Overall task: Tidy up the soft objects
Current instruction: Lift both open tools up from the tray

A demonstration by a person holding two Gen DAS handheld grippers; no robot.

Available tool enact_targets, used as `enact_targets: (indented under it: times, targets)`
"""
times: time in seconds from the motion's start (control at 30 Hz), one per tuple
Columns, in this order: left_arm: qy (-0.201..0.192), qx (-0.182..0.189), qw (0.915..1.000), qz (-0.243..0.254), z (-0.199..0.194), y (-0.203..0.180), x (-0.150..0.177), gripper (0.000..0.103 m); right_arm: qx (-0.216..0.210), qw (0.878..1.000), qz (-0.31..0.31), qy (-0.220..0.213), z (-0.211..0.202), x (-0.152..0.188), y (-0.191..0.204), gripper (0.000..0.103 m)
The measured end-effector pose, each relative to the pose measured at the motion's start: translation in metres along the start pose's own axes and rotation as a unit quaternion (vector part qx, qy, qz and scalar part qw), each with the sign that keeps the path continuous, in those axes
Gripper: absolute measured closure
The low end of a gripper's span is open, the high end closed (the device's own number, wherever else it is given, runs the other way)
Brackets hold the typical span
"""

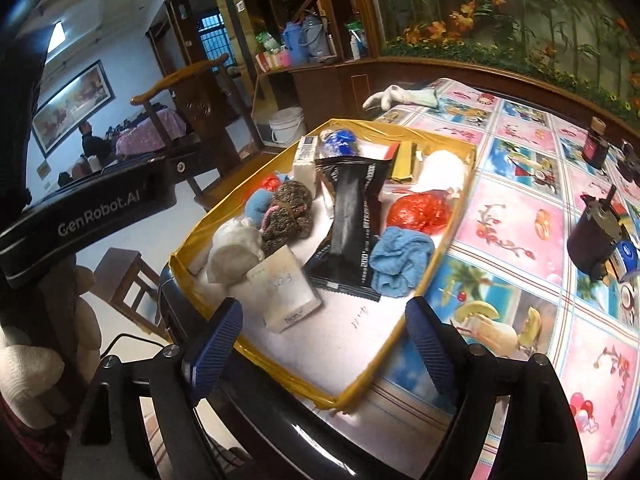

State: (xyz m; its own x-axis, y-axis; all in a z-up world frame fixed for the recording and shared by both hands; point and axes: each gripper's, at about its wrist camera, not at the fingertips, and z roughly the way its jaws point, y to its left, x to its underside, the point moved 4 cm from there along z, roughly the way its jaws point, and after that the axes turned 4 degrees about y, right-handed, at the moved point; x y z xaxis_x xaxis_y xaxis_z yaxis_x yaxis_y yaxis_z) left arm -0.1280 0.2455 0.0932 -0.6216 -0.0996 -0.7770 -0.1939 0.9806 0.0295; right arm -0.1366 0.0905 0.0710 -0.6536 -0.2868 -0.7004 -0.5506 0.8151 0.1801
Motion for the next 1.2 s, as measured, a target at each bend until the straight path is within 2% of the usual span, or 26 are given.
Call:
enact_targets:
  times: [0.83, 1.2]
  targets:
    - [0.003, -0.008, 0.9975, 0.07, -0.016, -0.071, 0.003, 0.029, -0.002, 0.998, 0.051, -0.034, -0.041, 0.027, -0.052, 0.014]
    - [0.005, -0.006, 0.9962, 0.087, -0.019, -0.092, 0.008, 0.029, 0.008, 0.997, 0.063, -0.046, -0.054, 0.04, -0.07, 0.014]
